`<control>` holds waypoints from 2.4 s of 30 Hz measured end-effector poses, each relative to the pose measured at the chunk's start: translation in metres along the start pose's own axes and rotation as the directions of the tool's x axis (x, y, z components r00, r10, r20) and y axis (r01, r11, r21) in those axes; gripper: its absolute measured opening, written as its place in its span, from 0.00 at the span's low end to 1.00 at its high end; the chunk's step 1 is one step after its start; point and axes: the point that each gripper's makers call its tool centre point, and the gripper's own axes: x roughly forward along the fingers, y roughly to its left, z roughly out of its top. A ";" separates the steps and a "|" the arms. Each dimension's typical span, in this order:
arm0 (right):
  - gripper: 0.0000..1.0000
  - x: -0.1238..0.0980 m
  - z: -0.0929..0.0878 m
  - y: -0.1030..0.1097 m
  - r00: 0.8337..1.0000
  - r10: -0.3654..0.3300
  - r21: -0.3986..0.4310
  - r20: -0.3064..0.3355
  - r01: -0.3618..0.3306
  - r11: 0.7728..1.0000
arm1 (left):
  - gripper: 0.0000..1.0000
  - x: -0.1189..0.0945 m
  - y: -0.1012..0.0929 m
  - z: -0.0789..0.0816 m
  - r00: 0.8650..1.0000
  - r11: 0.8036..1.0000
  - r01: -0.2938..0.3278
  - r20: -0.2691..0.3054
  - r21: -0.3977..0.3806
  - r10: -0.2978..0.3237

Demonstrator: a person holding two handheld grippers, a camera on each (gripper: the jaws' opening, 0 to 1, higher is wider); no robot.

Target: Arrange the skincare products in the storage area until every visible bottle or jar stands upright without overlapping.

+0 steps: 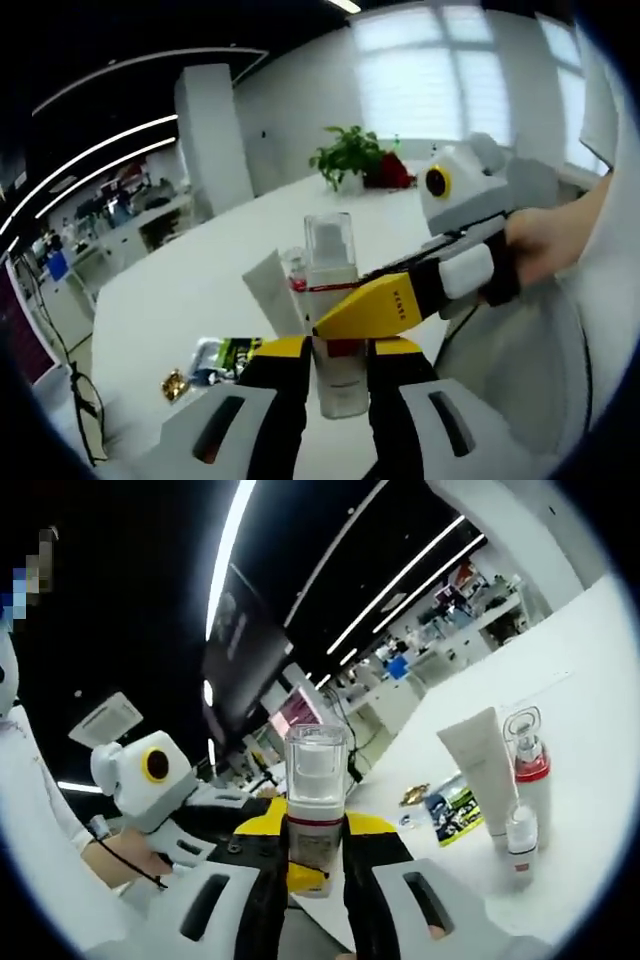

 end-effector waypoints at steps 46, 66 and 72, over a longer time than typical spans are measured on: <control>0.20 -0.014 -0.068 0.036 0.766 0.322 -0.373 -0.556 -0.576 0.727 | 0.29 -0.026 -0.033 0.007 0.906 0.899 0.423 -0.086 0.117 -0.415; 0.20 -0.018 -0.091 0.024 0.737 0.230 -0.418 -0.635 -0.579 0.700 | 0.24 -0.019 -0.047 -0.017 0.876 0.866 0.466 -0.232 0.182 -0.422; 0.21 -0.018 -0.090 0.018 0.757 0.207 -0.428 -0.620 -0.547 0.720 | 0.24 -0.017 -0.045 -0.018 0.876 0.862 0.465 -0.243 0.200 -0.417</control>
